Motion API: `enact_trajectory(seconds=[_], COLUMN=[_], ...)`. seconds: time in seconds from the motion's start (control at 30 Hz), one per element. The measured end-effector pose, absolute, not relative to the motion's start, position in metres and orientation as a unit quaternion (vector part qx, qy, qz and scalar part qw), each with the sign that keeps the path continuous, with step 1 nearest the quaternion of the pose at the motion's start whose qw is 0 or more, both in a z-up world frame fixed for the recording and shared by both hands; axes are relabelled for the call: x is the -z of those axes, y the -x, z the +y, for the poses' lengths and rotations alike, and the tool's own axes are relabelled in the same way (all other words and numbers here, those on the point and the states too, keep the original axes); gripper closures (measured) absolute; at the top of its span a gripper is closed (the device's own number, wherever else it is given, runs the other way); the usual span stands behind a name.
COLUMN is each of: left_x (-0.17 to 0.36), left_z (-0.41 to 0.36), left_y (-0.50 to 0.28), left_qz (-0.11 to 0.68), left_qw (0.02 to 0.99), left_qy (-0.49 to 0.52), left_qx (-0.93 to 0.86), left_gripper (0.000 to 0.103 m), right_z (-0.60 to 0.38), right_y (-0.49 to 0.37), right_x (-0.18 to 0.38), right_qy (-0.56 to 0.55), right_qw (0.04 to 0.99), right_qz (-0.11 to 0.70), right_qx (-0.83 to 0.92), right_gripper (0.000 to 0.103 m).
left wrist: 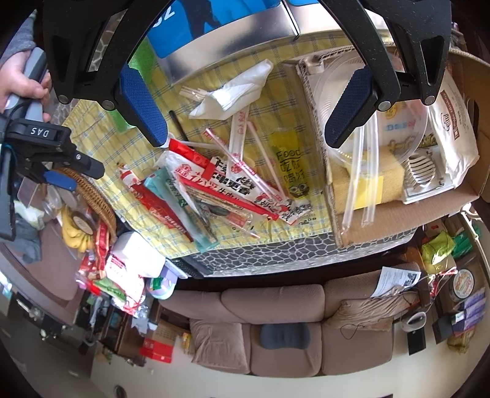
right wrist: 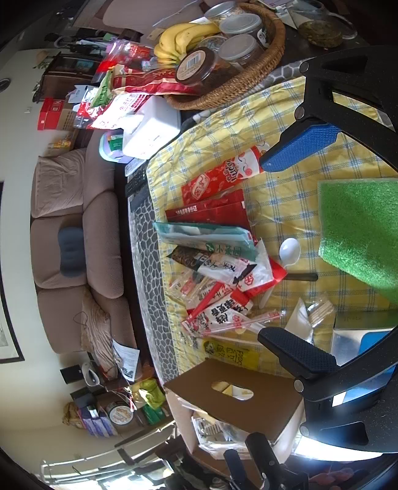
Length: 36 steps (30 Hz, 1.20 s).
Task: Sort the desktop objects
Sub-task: 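Move both tools over the snack packets on the table, then grasp the black-gold snack stick with the left tool while the right tool grasps the green chopstick pack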
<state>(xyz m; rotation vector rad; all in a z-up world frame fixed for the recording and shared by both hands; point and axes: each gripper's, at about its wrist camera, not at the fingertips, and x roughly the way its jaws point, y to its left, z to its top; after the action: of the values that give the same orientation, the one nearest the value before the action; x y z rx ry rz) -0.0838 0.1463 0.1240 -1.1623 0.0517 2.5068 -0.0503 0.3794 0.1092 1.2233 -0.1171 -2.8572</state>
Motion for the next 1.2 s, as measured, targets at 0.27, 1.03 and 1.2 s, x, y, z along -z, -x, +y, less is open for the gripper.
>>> enact_trajectory(seconds=[0.27, 1.03, 1.2], left_x=[-0.104, 0.003, 0.016], left_z=[0.213, 0.316, 0.321], left_y=[0.136, 0.277, 0.28], left_qz=[0.029, 0.081, 0.078], left_qw=[0.218, 0.191, 0.204], left_qy=[0.436, 0.531, 0.546], left_qx=[-0.873, -0.822, -0.809], left_gripper=[0.0, 0.015, 0.081], right_z=[0.419, 0.465, 0.456], right_y=[0.09, 0.234, 0.266], right_x=[-0.086, -0.051, -0.038], right_qy=[-0.421, -0.453, -0.471], right_qw=[0.029, 0.056, 0.062], right_qz=[-0.08, -0.153, -0.156], right_qx=[0.903, 0.877, 0.866], right_gripper=[0.025, 0.032, 0.032])
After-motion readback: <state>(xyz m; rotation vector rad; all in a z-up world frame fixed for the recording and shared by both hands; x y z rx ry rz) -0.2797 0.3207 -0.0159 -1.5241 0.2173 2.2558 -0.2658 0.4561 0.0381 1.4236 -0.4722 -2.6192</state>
